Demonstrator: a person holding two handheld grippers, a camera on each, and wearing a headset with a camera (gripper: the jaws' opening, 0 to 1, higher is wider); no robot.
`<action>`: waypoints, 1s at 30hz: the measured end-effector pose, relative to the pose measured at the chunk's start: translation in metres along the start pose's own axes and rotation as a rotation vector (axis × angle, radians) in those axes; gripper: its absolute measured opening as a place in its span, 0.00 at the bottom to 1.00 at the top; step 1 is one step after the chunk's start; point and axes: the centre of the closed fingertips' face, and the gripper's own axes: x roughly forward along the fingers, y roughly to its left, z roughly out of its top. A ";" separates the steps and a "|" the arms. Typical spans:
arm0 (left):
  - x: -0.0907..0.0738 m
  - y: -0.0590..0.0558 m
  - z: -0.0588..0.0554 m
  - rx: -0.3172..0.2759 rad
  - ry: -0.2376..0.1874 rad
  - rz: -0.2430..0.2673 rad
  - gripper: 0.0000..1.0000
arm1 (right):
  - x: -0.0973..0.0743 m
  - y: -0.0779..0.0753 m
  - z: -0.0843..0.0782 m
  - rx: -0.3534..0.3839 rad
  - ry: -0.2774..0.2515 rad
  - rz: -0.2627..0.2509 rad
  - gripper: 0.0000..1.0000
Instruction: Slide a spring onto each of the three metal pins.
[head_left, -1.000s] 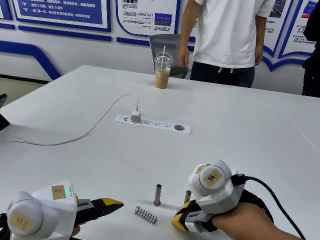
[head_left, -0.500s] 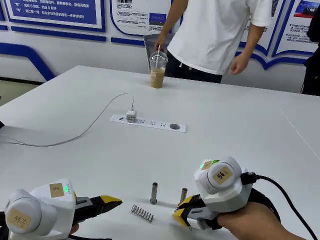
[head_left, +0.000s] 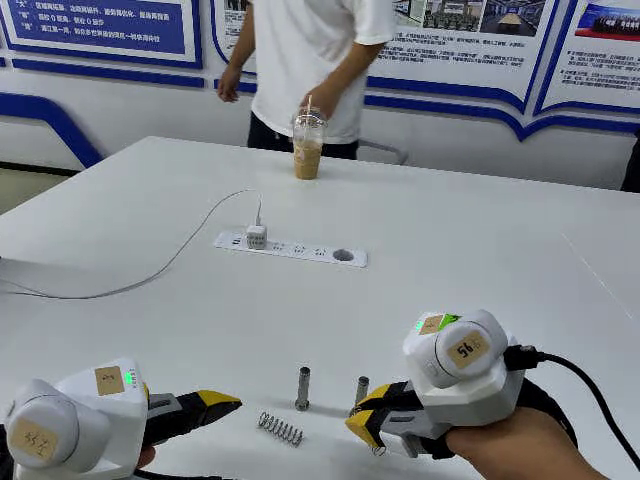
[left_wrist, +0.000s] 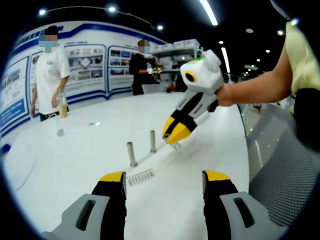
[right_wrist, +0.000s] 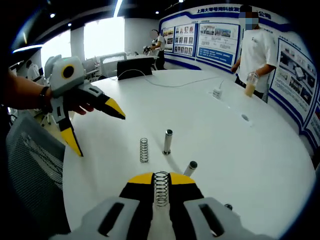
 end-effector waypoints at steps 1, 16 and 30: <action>0.000 0.000 0.000 0.000 0.000 0.000 0.63 | -0.001 -0.001 0.001 0.002 -0.005 -0.003 0.12; 0.000 0.000 0.002 0.005 -0.002 0.001 0.63 | -0.018 -0.009 0.023 0.034 -0.105 -0.033 0.12; 0.000 0.000 0.002 0.005 -0.002 0.002 0.63 | -0.029 -0.021 0.049 0.046 -0.215 -0.068 0.12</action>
